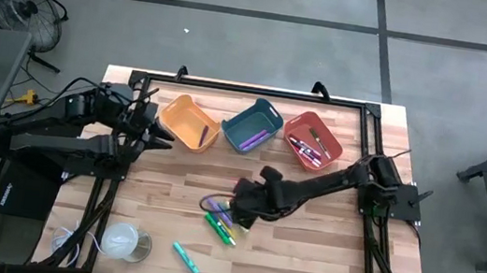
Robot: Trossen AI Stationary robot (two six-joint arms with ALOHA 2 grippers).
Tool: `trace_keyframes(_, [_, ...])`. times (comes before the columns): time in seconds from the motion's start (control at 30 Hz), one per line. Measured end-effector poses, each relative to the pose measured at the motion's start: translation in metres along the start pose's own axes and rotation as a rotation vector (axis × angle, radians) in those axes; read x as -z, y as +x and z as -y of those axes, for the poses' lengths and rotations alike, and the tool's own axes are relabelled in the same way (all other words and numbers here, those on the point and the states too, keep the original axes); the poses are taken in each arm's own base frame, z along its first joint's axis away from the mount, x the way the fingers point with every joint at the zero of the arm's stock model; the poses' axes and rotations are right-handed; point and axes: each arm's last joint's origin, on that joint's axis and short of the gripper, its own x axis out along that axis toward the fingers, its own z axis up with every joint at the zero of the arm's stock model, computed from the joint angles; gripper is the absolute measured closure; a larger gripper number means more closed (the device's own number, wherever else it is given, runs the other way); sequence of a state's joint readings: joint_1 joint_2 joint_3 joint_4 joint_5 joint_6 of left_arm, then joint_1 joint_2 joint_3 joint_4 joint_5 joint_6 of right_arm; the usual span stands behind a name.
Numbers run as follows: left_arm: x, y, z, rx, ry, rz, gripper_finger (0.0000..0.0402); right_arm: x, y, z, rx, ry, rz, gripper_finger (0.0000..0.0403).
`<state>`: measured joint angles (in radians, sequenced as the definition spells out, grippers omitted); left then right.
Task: Pick & Place Markers
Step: Put the pink pen into the yellow bin
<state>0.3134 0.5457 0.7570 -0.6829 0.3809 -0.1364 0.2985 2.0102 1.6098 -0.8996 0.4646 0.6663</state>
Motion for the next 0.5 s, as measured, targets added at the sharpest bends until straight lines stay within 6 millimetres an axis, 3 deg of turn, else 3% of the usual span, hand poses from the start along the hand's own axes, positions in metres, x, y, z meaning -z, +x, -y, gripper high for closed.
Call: trace_keyframes(0.5, [-0.022, 0.021, -0.004, 0.081, 0.049, 0.100, 0.0276, -0.095, -0.047, 0.031, -0.050, 0.024, 0.366, 0.0380])
